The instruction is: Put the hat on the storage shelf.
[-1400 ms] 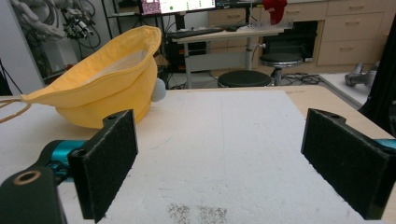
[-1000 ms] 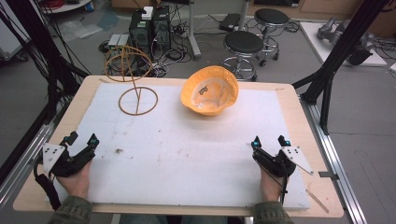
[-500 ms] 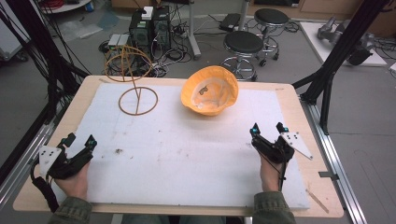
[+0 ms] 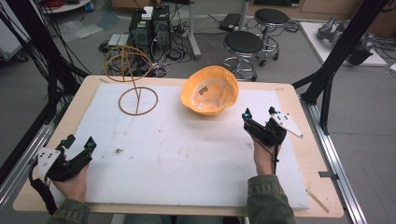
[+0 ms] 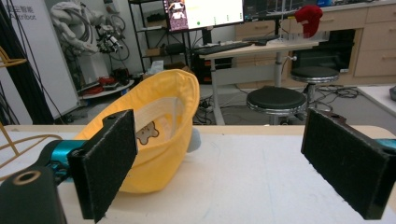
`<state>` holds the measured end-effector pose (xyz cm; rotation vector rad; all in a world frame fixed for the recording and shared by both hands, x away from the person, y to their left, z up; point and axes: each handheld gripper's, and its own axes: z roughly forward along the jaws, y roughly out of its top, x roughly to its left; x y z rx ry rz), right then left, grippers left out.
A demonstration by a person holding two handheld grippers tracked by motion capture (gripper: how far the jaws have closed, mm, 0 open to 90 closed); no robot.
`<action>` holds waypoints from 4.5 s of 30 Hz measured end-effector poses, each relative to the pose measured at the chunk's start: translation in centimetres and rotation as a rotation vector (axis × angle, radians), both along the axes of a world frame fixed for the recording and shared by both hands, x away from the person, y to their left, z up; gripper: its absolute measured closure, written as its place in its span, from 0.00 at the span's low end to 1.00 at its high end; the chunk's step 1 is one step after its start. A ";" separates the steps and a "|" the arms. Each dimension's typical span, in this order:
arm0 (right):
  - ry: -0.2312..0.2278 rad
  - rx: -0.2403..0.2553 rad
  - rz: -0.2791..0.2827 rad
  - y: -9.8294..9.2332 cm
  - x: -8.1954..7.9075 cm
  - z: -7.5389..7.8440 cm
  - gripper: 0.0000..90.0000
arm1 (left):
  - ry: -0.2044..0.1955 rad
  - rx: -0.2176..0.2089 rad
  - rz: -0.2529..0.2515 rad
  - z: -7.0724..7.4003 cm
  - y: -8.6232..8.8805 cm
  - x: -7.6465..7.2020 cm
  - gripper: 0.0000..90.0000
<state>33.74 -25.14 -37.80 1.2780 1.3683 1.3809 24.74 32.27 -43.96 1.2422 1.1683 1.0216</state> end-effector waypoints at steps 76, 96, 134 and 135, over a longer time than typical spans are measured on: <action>0.354 0.078 -0.020 4.8 12.7 -0.6 0.29 | -0.007 0.007 -0.028 0.0 -0.2 -0.1 0.33; 0.352 0.136 0.031 5.9 11.8 -0.1 0.96 | -0.009 0.007 -0.023 0.0 0.0 -0.1 0.33; -0.212 0.157 0.129 5.7 6.6 7.4 0.96 | -0.021 -0.003 -0.058 0.0 -0.4 -0.1 0.33; -0.212 0.157 0.129 5.7 6.6 7.4 0.96 | -0.021 -0.003 -0.058 0.0 -0.4 -0.1 0.33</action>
